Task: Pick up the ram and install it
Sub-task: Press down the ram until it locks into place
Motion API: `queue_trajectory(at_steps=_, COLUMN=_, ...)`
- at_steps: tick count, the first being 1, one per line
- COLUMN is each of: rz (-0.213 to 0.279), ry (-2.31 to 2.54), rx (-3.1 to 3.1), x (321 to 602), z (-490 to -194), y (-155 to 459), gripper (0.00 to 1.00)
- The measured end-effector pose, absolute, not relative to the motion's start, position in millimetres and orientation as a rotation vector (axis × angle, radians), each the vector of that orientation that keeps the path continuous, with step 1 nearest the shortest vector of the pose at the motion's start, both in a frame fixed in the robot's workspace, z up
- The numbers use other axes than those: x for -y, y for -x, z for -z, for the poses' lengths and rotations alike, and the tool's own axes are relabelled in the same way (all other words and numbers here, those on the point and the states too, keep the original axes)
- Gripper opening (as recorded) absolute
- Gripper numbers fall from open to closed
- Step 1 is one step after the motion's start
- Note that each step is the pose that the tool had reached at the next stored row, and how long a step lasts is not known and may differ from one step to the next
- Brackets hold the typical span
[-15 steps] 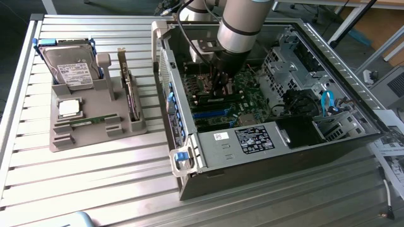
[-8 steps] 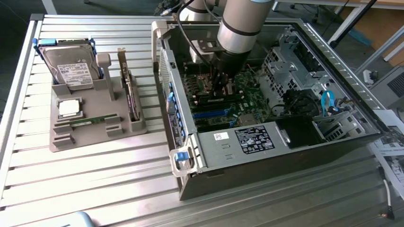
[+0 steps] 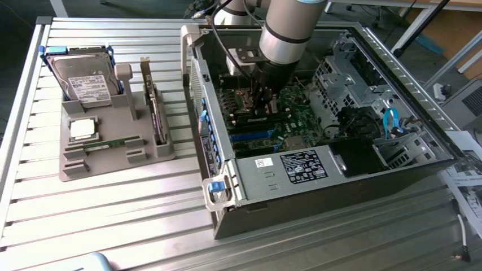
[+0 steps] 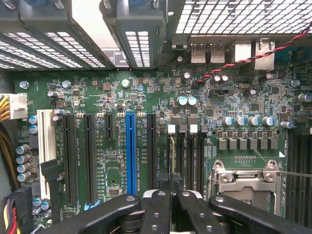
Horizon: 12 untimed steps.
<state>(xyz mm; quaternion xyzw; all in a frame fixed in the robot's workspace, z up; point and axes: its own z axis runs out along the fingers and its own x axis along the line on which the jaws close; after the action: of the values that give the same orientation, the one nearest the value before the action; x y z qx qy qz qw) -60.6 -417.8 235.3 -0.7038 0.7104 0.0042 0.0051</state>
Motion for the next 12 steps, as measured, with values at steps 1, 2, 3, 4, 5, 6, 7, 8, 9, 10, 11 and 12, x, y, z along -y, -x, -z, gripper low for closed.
queue_trajectory(at_steps=1, rz=-0.013, ry=2.204, rx=-2.225, x=417.8, z=-235.2, y=60.6, gripper=0.11)
queue_trajectory(at_steps=2, rz=-0.013, ry=2.204, rx=-2.225, x=417.8, z=-234.6, y=60.6, gripper=0.11)
queue_trajectory(at_steps=3, rz=-0.013, ry=2.204, rx=-2.225, x=417.8, z=-234.2, y=60.6, gripper=0.11)
queue_trajectory(at_steps=4, rz=-0.013, ry=2.204, rx=-2.225, x=417.8, z=-234.2, y=60.6, gripper=0.11)
queue_trajectory(at_steps=5, rz=-0.013, ry=2.204, rx=-2.225, x=417.8, z=-234.1, y=60.6, gripper=0.11)
queue_trajectory(at_steps=6, rz=-0.013, ry=2.204, rx=-2.224, x=417.8, z=-234.0, y=60.6, gripper=0.11)
queue_trajectory(at_steps=7, rz=-0.013, ry=2.204, rx=-2.225, x=417.8, z=-233.8, y=60.6, gripper=0.11)
queue_trajectory(at_steps=8, rz=-0.013, ry=2.204, rx=-2.225, x=417.8, z=-233.5, y=60.6, gripper=0.11)
queue_trajectory(at_steps=9, rz=-0.013, ry=2.204, rx=-2.225, x=417.8, z=-233.4, y=60.6, gripper=0.11)
queue_trajectory(at_steps=10, rz=-0.013, ry=2.204, rx=-2.225, x=417.7, z=-233.3, y=60.6, gripper=0.11)
queue_trajectory(at_steps=11, rz=-0.013, ry=2.204, rx=-2.225, x=417.8, z=-233.3, y=60.6, gripper=0.11)
queue_trajectory(at_steps=12, rz=-0.013, ry=2.204, rx=-2.224, x=417.7, z=-233.3, y=60.6, gripper=0.11)
